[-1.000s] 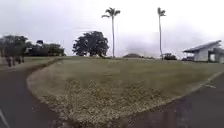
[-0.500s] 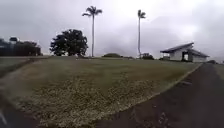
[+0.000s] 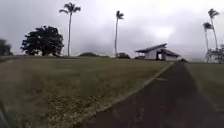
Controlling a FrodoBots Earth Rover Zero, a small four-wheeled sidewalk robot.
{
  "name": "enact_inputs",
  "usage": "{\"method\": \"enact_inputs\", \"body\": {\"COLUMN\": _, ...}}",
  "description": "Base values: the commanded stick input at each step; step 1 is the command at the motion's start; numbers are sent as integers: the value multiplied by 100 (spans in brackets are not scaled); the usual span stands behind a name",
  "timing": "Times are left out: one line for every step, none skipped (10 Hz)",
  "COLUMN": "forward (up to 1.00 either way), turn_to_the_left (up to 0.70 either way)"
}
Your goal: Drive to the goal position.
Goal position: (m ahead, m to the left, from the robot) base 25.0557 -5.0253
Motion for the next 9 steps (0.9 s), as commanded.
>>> {"method": "enact_inputs", "body": {"forward": 0, "turn_to_the_left": -70}}
{"method": "enact_inputs", "body": {"forward": 0, "turn_to_the_left": -70}}
{"method": "enact_inputs", "body": {"forward": 0, "turn_to_the_left": -70}}
{"method": "enact_inputs", "body": {"forward": 0, "turn_to_the_left": -70}}
{"method": "enact_inputs", "body": {"forward": 0, "turn_to_the_left": -70}}
{"method": "enact_inputs", "body": {"forward": 70, "turn_to_the_left": -8}}
{"method": "enact_inputs", "body": {"forward": 70, "turn_to_the_left": 0}}
{"method": "enact_inputs", "body": {"forward": 70, "turn_to_the_left": 0}}
{"method": "enact_inputs", "body": {"forward": 70, "turn_to_the_left": 0}}
